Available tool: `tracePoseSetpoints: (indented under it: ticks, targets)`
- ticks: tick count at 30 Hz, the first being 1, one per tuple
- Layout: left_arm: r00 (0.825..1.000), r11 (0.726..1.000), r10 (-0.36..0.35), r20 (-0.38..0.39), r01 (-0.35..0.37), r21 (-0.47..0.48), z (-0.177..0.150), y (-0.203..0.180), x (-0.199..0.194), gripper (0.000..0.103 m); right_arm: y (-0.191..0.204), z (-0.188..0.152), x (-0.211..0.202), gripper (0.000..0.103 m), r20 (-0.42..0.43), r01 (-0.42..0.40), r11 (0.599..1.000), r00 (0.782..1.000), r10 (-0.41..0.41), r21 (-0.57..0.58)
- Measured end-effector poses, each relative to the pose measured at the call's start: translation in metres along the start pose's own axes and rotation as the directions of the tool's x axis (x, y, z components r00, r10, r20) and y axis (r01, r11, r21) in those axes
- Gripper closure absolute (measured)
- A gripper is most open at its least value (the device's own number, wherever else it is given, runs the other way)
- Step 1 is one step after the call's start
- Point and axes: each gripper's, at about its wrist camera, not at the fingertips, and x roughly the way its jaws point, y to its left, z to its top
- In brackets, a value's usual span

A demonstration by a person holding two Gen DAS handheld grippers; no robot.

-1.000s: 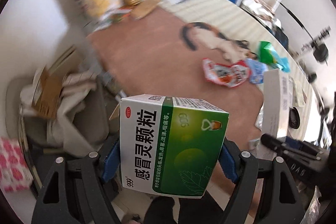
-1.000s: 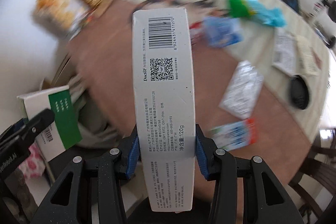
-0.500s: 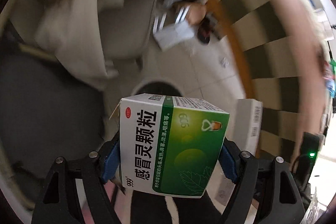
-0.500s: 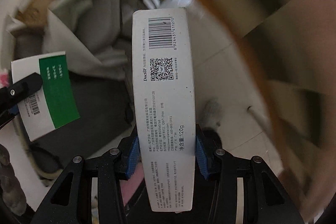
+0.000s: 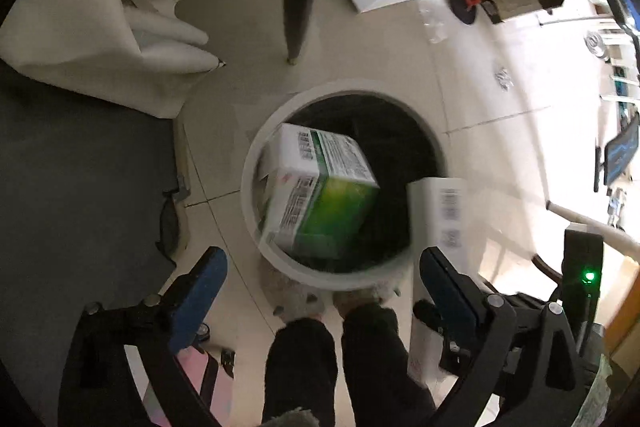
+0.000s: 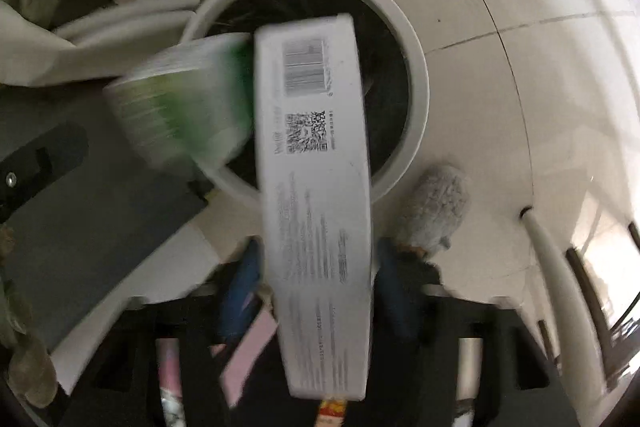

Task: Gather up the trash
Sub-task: 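Withdraw both tools from the bin back toward the table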

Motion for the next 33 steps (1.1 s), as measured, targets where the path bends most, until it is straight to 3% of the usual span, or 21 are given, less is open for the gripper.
tracePoseSetpoints:
  ticks: [1, 4, 8, 13, 23, 33]
  targets:
    - [1.0, 1.0, 0.001, 0.019, -0.001, -0.006, -0.002, 0.004, 0.0, 0.004, -0.003, 0.0, -0.001, 0.007, 0.013, 0.016, 1.0, 1.0, -0.016, -0.011]
    - [0.995, 0.999, 0.051, 0.083, -0.05, -0.019, -0.008, 0.016, -0.002, 0.004, -0.003, 0.0, -0.006, 0.003, 0.062, 0.082, 0.996, 0.995, -0.081, -0.017]
    - [0.987, 0.993, 0.118, 0.108, -0.116, -0.017, -0.019, 0.025, -0.011, 0.004, 0.001, -0.005, -0.019, 0.002, 0.153, 0.2, 0.98, 0.968, -0.198, 0.004]
    - [0.978, 0.985, 0.172, 0.117, -0.174, 0.007, -0.035, 0.029, -0.026, 0.004, 0.009, -0.015, -0.042, 0.002, 0.232, 0.27, 0.962, 0.934, -0.27, 0.034]
    - [0.97, 0.983, 0.182, 0.159, -0.185, 0.009, -0.071, 0.026, -0.085, 0.004, 0.036, -0.054, -0.096, 0.002, 0.299, 0.299, 0.953, 0.906, -0.301, 0.051]
    - [0.96, 0.984, 0.165, 0.224, -0.176, 0.029, -0.119, 0.005, -0.198, 0.004, 0.068, -0.13, -0.214, 0.003, 0.403, 0.253, 0.966, 0.879, -0.254, 0.057]
